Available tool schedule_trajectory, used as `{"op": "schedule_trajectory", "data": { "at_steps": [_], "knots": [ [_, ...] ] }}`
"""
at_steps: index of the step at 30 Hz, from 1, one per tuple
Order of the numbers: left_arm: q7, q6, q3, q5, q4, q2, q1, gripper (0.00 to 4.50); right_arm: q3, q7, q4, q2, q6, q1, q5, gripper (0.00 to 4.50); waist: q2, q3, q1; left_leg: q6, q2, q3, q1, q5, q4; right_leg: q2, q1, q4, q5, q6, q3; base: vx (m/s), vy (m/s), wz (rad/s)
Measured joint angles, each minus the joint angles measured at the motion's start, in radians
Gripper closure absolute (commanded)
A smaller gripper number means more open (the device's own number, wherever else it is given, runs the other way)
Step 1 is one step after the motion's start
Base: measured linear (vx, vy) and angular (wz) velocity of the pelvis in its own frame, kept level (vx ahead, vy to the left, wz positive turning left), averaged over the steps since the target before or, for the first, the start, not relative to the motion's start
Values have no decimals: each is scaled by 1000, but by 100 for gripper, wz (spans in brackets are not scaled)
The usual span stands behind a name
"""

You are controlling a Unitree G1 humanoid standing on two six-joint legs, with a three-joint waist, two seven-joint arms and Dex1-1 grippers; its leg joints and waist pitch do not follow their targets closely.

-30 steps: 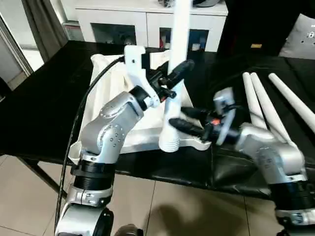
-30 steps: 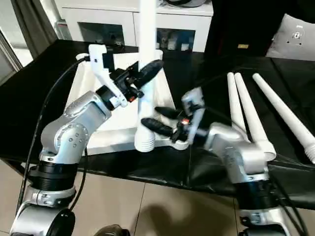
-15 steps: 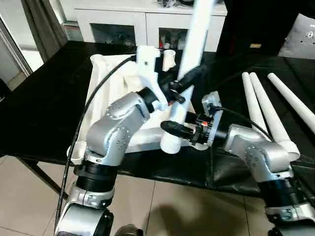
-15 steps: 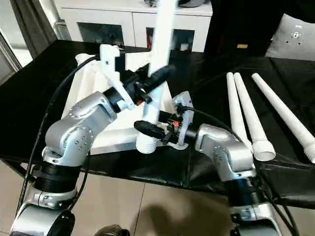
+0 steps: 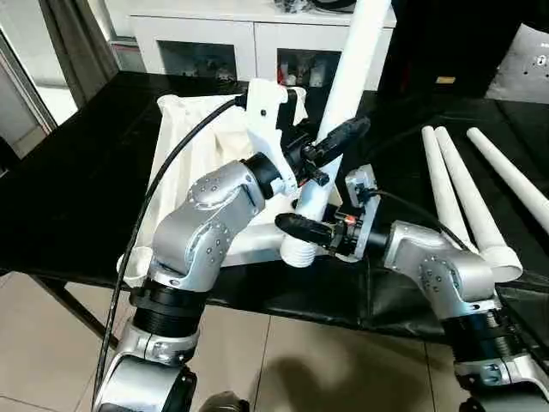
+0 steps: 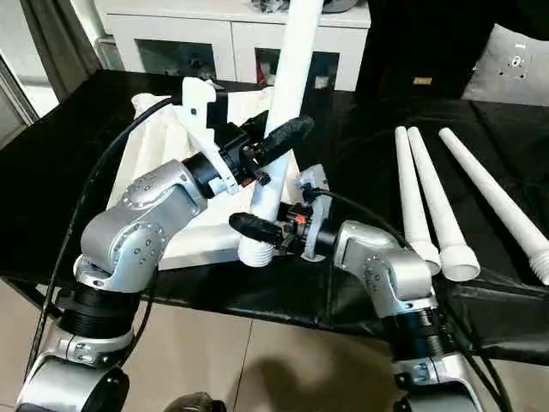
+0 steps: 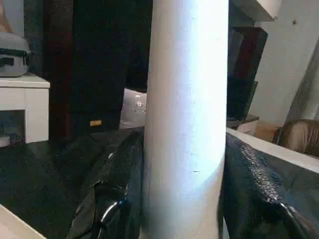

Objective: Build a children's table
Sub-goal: Pick table leg

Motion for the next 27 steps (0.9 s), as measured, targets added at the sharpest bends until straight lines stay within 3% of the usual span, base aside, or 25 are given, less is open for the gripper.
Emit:
{"op": "schedule_trajectory", "data": {
  "at_steps": [9, 16, 18, 20, 25, 27],
  "knots": [
    [-6, -1, -2, 11, 0, 1, 0, 274, 3, 3, -1, 11, 2, 0, 0, 236, 0, 0, 0, 0, 0, 0, 0, 0, 0, 0, 0, 0, 0, 0, 0, 0, 0, 0],
    [-6, 1, -2, 25, 1, -3, 0, 274, 3, -22, -12, 25, 12, 0, -9, 246, 0, 0, -2, 0, 0, 0, 0, 0, 0, 0, 0, 0, 0, 0, 0, 0, 0, 0],
    [-16, 9, -2, 24, 1, 1, 0, 204, 7, -35, -22, 28, 26, 0, -10, 246, 0, 0, -2, 0, 0, 0, 0, 0, 0, 0, 0, 0, 0, 0, 0, 0, 0, 0],
    [-33, 28, -10, 9, -5, 2, 1, 201, 13, -54, -23, 42, 17, 1, -24, 248, 0, 0, -2, 0, 0, 0, 0, 0, 0, 0, 0, 0, 0, 0, 0, 0, 0, 0],
    [-62, 47, -25, 5, -49, 14, 3, 155, 15, -114, -20, 95, -101, 24, -70, 249, 1, -1, -4, 0, 0, 0, 0, 0, 0, 0, 0, 0, 0, 0, 0, 0, 0, 0],
    [-64, 45, -30, 5, -59, 20, 3, 115, 15, -124, -20, 98, -116, 24, -80, 249, 1, -1, -4, 0, 0, 0, 0, 0, 0, 0, 0, 0, 0, 0, 0, 0, 0, 0]
  ]
}}
